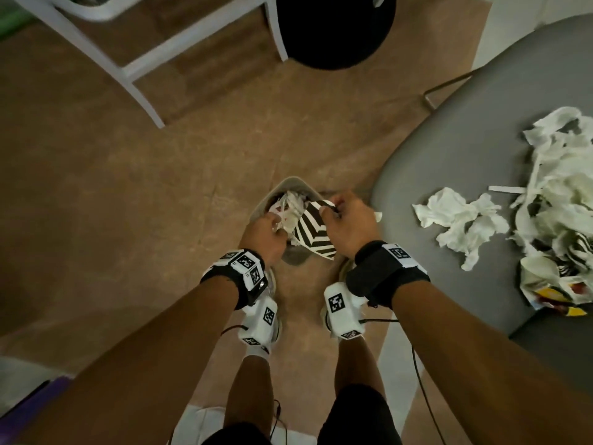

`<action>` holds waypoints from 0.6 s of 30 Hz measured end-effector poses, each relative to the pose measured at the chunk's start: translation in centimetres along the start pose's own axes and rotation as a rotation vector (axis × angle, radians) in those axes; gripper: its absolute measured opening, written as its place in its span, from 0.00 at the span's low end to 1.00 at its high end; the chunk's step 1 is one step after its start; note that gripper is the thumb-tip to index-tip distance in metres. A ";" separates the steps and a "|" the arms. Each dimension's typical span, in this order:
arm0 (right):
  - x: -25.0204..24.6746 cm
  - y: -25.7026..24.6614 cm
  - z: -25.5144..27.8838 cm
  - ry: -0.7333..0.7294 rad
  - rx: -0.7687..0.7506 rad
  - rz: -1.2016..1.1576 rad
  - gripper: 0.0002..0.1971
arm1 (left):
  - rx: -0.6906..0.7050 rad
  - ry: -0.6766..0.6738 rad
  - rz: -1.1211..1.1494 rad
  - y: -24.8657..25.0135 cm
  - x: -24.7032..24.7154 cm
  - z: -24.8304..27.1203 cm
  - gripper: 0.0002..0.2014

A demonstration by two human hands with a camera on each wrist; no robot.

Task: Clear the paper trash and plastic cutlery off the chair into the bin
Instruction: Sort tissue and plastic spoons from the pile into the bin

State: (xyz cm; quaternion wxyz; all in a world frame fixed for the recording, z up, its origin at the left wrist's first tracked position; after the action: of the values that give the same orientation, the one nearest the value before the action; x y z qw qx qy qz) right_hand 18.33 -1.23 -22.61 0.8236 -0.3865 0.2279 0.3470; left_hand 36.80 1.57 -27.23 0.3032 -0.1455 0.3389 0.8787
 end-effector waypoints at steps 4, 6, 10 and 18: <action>2.0 -0.1 -0.5 -0.072 0.061 -0.050 0.10 | 0.026 0.048 -0.012 -1.4 -1.7 -0.1 0.14; 3.2 -0.3 -0.8 -0.101 0.081 -0.081 0.11 | 0.039 0.080 0.007 -1.8 -2.7 -0.2 0.14; 5.8 -0.1 -1.7 -0.144 0.081 -0.112 0.16 | 0.068 0.124 0.021 -2.2 -3.9 -0.6 0.10; 8.9 4.4 -2.6 -0.334 0.032 0.047 0.30 | 0.064 0.081 0.025 -2.0 -2.7 -0.8 0.11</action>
State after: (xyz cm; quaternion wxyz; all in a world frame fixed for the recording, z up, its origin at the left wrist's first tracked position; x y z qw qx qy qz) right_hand 20.63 2.23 -32.01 0.8476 -0.3050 0.1022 0.4221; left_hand 40.14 1.00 -27.58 0.2825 -0.1669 0.3805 0.8646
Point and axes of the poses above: each hand's wrist, its own z-axis away from the middle knuckle, its own x-axis out of the palm, y = z × x, the point moved 6 cm from there along -z, towards the middle knuckle, and after that the axes turned 6 degrees about z, right-handed, at the moved point
